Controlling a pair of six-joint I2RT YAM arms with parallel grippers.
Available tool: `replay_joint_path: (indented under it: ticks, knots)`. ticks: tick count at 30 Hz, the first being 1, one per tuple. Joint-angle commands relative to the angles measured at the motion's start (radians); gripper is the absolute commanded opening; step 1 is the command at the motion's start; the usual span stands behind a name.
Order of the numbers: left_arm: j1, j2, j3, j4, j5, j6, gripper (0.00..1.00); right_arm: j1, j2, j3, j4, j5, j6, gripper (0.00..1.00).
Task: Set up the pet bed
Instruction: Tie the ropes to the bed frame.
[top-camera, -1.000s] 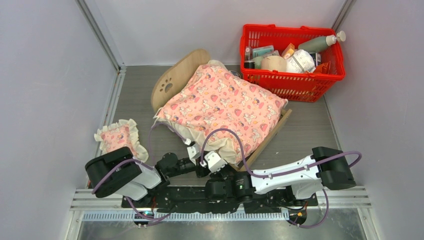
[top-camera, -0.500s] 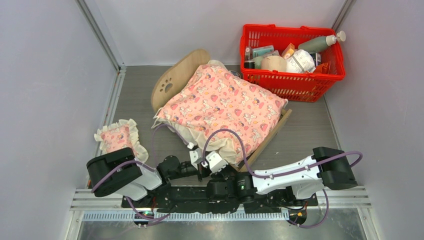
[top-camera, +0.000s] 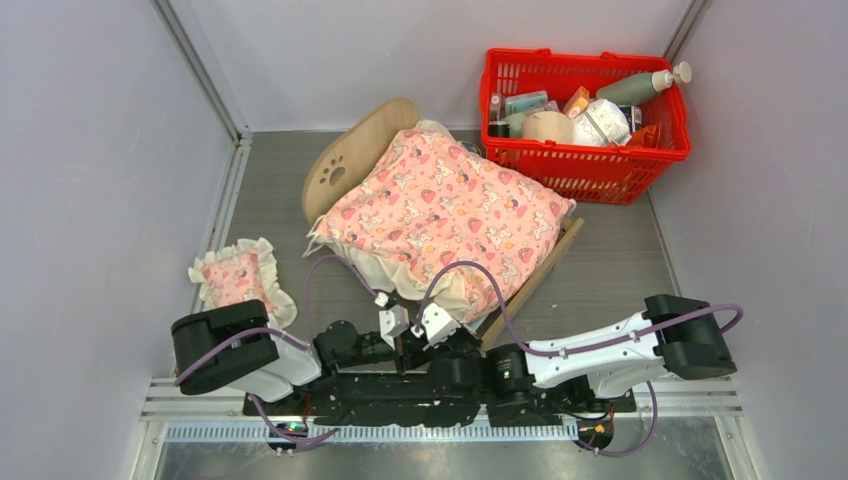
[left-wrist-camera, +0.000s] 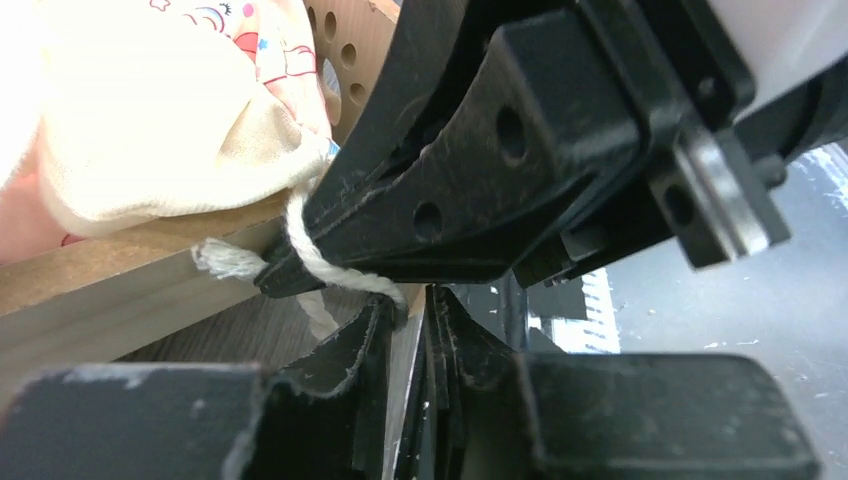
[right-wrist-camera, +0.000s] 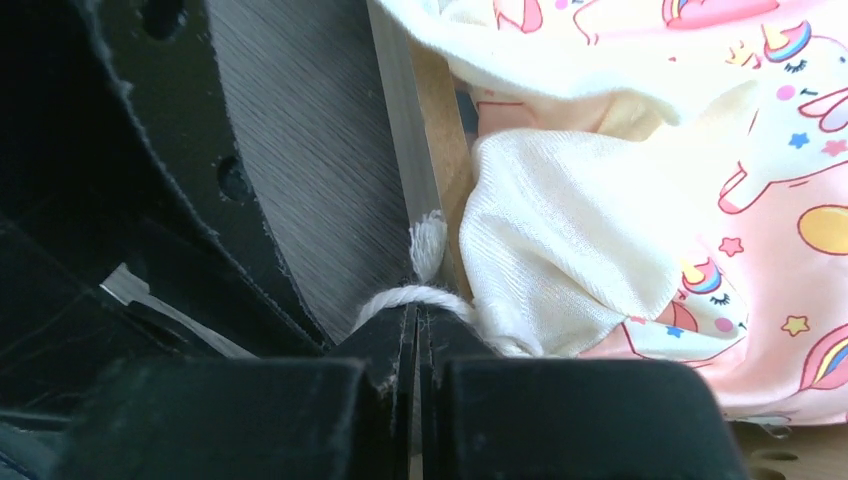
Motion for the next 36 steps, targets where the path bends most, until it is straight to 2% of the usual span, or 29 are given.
replay_joint_path:
  ticks: [1,2,3,5,8,12,17,20,22,24,28,36]
  knots:
    - [-0.014,-0.034,-0.019,0.066,-0.046,-0.029,0.26,-0.028,-0.076,-0.122,0.317,-0.02,-0.175,0.05]
    - [-0.014,-0.05,-0.023,0.065,-0.062,-0.038,0.35,-0.028,-0.098,-0.144,0.353,-0.049,-0.199,0.05]
    - [-0.014,-0.067,-0.025,0.066,-0.084,-0.052,0.39,-0.028,-0.11,-0.191,0.432,-0.06,-0.25,0.05]
    - [-0.014,-0.1,-0.064,0.065,-0.11,-0.076,0.42,-0.03,-0.136,-0.239,0.506,-0.074,-0.293,0.05]
    - [-0.013,-0.167,-0.085,0.018,-0.191,-0.154,0.51,-0.049,-0.154,-0.255,0.515,-0.08,-0.318,0.05]
    - [-0.003,-0.309,-0.078,-0.245,-0.327,-0.273,0.51,-0.055,-0.151,-0.263,0.531,-0.09,-0.339,0.05]
    - [0.004,-0.612,-0.053,-0.606,-0.484,-0.368,0.52,-0.055,-0.134,-0.27,0.538,-0.096,-0.332,0.05]
    - [0.006,-0.783,0.027,-0.879,-0.559,-0.415,0.52,-0.055,-0.131,-0.276,0.55,-0.1,-0.33,0.05]
    - [0.005,-0.844,0.064,-0.99,-0.592,-0.422,0.53,-0.055,-0.129,-0.278,0.555,-0.101,-0.333,0.05]
    - [0.006,-0.866,0.077,-1.032,-0.61,-0.446,0.54,-0.055,-0.124,-0.28,0.565,-0.102,-0.34,0.05]
    - [0.012,-0.792,0.123,-1.064,-0.586,-0.502,0.54,-0.055,-0.122,-0.279,0.578,-0.103,-0.35,0.05]
    - [0.039,-0.689,0.185,-1.03,-0.528,-0.578,0.53,-0.055,-0.141,-0.282,0.574,-0.11,-0.359,0.05]
